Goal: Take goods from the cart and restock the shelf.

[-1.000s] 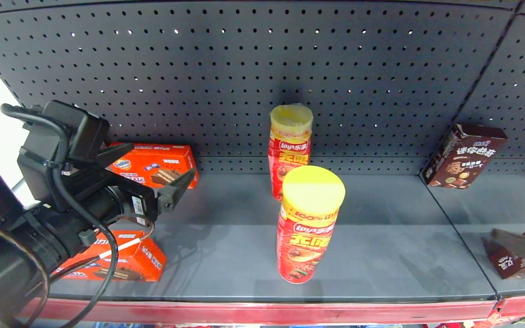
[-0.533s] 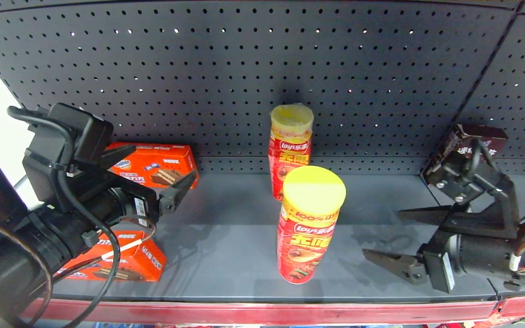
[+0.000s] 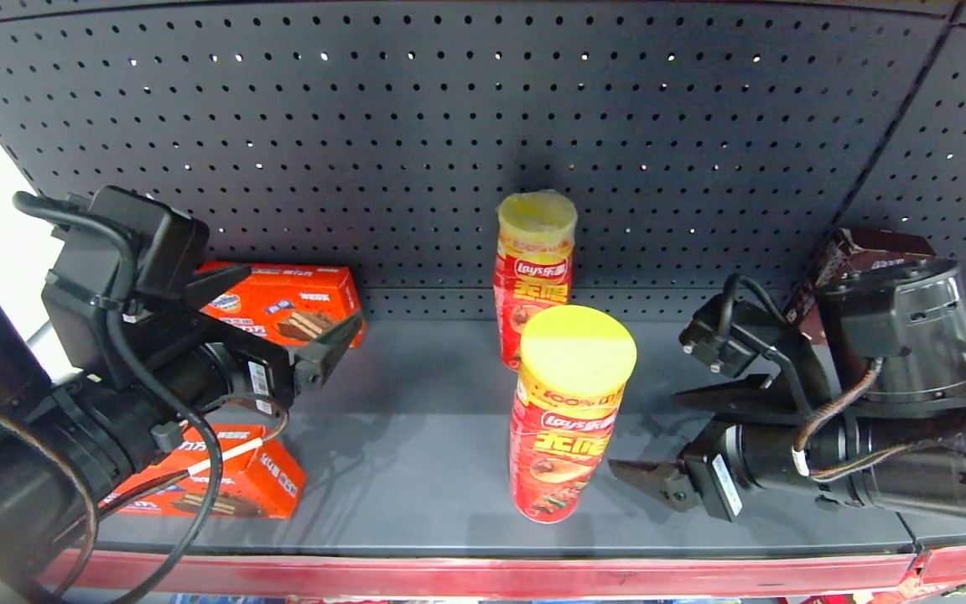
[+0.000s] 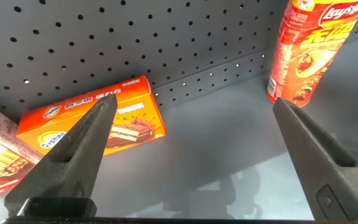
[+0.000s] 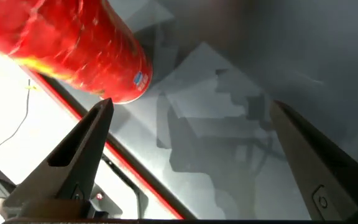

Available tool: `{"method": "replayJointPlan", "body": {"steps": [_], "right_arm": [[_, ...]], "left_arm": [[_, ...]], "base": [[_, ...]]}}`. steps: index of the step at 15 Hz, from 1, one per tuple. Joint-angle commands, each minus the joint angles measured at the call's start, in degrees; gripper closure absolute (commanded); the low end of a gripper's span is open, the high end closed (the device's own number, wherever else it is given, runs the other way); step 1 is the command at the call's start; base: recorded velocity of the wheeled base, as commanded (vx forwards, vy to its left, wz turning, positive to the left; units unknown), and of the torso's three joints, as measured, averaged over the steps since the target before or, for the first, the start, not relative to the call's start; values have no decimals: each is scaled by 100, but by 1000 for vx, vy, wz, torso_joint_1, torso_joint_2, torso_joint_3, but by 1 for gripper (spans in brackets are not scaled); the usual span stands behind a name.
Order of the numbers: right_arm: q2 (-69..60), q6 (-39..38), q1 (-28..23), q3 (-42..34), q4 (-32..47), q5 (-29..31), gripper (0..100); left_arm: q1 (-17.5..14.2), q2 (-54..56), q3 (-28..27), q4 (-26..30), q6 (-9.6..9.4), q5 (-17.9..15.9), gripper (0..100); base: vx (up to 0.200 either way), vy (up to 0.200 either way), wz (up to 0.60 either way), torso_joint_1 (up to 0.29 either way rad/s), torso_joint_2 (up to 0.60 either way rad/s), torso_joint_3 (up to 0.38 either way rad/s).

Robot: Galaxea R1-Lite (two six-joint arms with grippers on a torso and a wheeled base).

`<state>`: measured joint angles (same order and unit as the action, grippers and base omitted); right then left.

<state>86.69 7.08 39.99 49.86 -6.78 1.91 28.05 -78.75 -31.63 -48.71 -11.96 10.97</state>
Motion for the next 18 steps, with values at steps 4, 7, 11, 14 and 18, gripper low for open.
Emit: {"method": "replayJointPlan", "body": {"steps": [4,7,11,14,18], "right_arm": [[366,4,62,217,-69,2,0],[410,4,80,235,-78,2,0],[481,4,80,296,-113,11,0],[50,-40,-114,261,-157,178,0],[-1892,-225,-957,-205,-333,582,0]], "left_arm": [[-1,-9,17,-7,1,1,0],[-1,-9,17,-7,1,1,0],[-1,0,43,-7,1,1,0],[-10,88,166,-15,1,1,0],[-10,818,518,37,-26,-7,0]], "base": [[0,0,0,0,0,0],[0,0,0,0,0,0],[0,0,0,0,0,0],[0,0,0,0,0,0],[0,0,0,0,0,0]]}}
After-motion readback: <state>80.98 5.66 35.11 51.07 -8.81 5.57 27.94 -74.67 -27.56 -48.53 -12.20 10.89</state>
